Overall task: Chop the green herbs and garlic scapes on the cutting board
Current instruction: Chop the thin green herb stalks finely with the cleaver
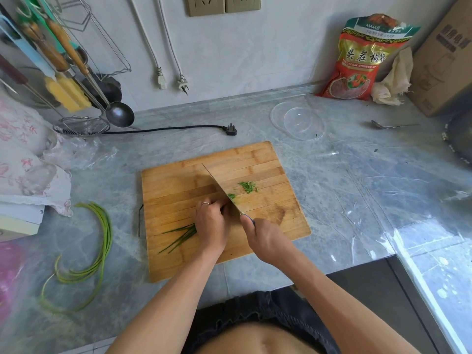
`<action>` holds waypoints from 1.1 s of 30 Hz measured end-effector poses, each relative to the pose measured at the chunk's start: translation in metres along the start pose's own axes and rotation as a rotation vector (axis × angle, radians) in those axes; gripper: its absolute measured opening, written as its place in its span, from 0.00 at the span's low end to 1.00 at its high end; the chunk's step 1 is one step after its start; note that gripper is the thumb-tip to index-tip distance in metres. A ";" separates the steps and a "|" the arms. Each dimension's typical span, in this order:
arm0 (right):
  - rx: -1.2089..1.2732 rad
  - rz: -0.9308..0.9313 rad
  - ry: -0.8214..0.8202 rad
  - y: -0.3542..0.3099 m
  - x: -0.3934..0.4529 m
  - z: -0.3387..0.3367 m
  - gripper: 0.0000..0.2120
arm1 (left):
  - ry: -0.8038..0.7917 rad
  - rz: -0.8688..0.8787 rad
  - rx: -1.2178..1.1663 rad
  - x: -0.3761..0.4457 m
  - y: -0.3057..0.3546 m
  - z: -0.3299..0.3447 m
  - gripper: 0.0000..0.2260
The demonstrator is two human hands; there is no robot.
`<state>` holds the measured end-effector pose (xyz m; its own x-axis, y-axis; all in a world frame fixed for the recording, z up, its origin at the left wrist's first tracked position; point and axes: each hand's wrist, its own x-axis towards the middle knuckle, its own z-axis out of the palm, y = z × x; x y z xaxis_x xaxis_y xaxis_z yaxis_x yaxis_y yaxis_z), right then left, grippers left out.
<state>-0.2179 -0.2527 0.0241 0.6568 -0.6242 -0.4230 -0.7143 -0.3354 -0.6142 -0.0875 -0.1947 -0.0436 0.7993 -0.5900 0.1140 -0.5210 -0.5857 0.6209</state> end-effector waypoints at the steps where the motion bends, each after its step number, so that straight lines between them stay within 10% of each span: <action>1: 0.000 0.001 -0.002 0.004 -0.004 0.001 0.27 | 0.000 0.019 0.015 -0.001 -0.001 0.000 0.08; 33: 0.076 -0.006 0.000 0.004 -0.026 -0.021 0.27 | -0.008 0.105 -0.032 0.010 -0.001 0.001 0.08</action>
<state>-0.2426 -0.2526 0.0466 0.6612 -0.6225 -0.4186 -0.6897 -0.2848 -0.6658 -0.0791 -0.2005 -0.0441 0.7381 -0.6520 0.1736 -0.5920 -0.5022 0.6303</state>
